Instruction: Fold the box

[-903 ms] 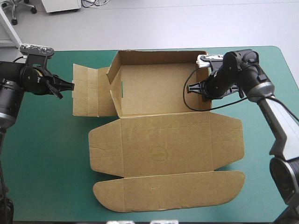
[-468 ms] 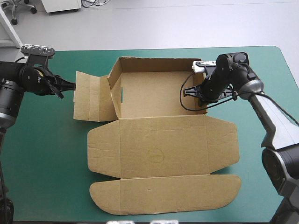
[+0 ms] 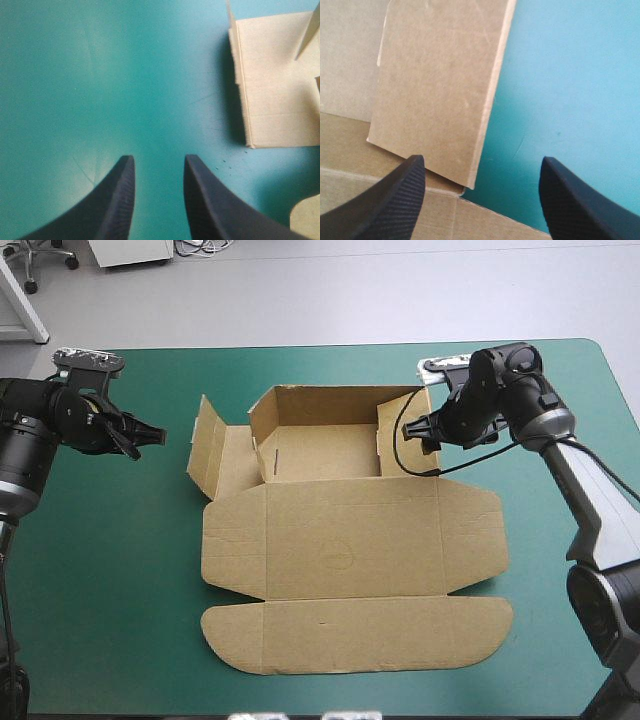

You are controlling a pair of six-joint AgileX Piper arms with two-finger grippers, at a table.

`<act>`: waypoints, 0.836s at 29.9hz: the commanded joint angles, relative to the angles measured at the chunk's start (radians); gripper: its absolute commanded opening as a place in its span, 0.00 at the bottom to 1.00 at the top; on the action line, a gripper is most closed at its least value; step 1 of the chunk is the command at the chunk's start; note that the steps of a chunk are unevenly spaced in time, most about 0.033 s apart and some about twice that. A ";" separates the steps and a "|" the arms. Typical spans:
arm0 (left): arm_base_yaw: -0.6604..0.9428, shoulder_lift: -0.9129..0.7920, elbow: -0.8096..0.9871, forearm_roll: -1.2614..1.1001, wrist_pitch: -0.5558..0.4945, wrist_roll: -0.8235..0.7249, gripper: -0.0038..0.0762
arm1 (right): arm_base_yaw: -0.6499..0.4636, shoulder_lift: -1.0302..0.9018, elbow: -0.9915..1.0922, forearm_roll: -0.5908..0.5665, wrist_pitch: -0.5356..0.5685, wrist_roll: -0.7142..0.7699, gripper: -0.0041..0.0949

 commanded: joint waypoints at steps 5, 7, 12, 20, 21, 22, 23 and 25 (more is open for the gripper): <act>-0.003 -0.035 -0.024 0.007 -0.052 0.000 0.35 | 0.001 -0.141 -0.065 -0.050 0.011 -0.005 0.60; -0.003 -0.035 -0.024 0.007 -0.052 -0.004 0.35 | 0.001 -0.158 -0.051 -0.050 0.009 -0.005 0.56; -0.003 -0.035 -0.024 -0.009 -0.052 -0.011 0.35 | 0.001 -0.149 -0.050 -0.056 -0.117 0.019 0.54; -0.003 -0.035 -0.024 -0.038 -0.030 -0.011 0.35 | 0.001 0.015 -0.133 -0.071 -0.141 0.011 0.54; -0.003 -0.035 -0.024 -0.038 -0.023 -0.011 0.35 | 0.001 0.036 -0.146 -0.071 -0.141 0.011 0.54; -0.003 -0.035 -0.024 -0.038 -0.019 -0.011 0.35 | 0.001 0.067 -0.164 -0.068 -0.141 0.008 0.54; -0.003 -0.035 -0.024 -0.038 -0.017 -0.011 0.35 | 0.001 0.087 -0.174 -0.068 -0.141 0.007 0.54; -0.003 -0.035 -0.024 -0.037 -0.017 -0.011 0.35 | 0.001 0.131 -0.202 -0.073 -0.139 0.007 0.54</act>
